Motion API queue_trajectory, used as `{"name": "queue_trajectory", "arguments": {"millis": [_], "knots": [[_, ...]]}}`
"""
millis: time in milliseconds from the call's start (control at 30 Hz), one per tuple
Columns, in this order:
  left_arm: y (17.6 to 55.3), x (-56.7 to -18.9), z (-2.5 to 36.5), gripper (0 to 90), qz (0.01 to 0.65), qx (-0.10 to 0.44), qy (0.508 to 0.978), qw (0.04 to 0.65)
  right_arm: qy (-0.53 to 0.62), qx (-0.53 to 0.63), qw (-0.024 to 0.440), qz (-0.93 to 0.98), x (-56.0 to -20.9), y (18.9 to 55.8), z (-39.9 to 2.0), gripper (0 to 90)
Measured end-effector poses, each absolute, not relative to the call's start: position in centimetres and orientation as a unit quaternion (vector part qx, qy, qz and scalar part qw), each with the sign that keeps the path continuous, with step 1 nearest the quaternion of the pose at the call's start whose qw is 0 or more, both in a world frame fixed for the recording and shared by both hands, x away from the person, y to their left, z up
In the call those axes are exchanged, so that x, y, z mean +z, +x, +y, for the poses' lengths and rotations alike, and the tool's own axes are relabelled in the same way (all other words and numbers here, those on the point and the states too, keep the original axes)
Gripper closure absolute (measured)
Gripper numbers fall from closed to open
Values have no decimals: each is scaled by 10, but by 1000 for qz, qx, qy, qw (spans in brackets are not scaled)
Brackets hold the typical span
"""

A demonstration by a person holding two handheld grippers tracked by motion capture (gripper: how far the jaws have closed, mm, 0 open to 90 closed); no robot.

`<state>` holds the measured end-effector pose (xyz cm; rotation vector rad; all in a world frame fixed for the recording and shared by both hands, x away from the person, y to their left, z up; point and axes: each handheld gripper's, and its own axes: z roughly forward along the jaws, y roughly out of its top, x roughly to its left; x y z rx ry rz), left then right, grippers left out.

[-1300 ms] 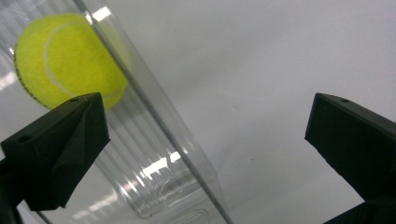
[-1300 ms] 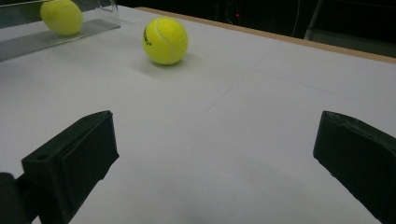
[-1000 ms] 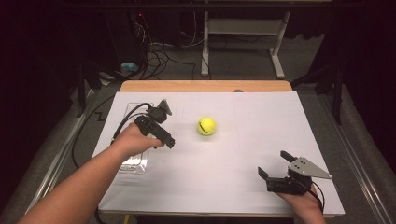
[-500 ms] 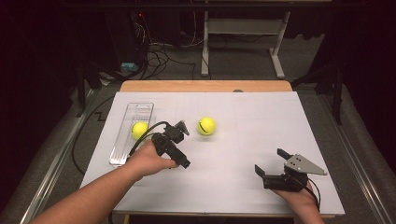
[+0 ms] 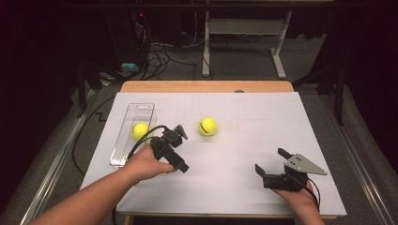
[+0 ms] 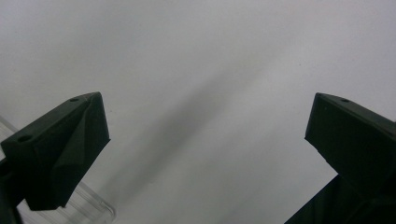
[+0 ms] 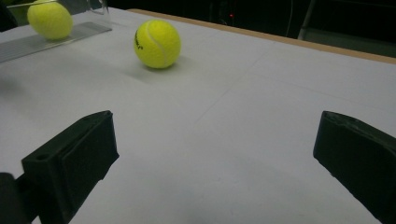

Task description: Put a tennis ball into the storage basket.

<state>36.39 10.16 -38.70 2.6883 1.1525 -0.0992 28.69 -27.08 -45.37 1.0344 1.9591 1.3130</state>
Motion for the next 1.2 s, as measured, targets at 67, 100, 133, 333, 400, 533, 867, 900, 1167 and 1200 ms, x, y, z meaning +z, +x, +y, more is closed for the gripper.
{"name": "queue_trajectory", "arguments": {"millis": [67, 100, 133, 333, 400, 533, 867, 900, 1167, 1200], "knots": [[364, -387, 103, 6, 390, -33, 914, 108, 385, 487, 277, 733, -455, 287, -269, 0], [364, -387, 104, 6, 391, -33, 913, 109, 387, 489, 275, 732, -455, 288, -268, 0], [364, -387, 104, 6, 391, -33, 913, 110, 388, 490, 274, 731, -454, 288, -267, 0], [359, -391, 106, 6, 389, -29, 915, 108, 377, 489, 268, 739, -452, 296, -250, 0], [357, -392, 105, 6, 386, -29, 915, 110, 373, 486, 263, 745, -452, 300, -241, 0], [356, -391, 106, 6, 382, -36, 917, 110, 367, 480, 255, 755, -451, 315, -221, 0], [359, -395, 103, 6, 380, -39, 918, 107, 374, 453, 241, 773, -451, 368, -175, 0], [359, -396, 102, 6, 378, -41, 919, 106, 375, 452, 239, 773, -452, 373, -172, 0], [357, -397, 98, 6, 371, -42, 922, 102, 380, 439, 224, 783, -452, 406, -145, 17], [356, -397, 98, 6, 371, -40, 922, 101, 379, 437, 222, 785, -453, 410, -142, 19]]}}
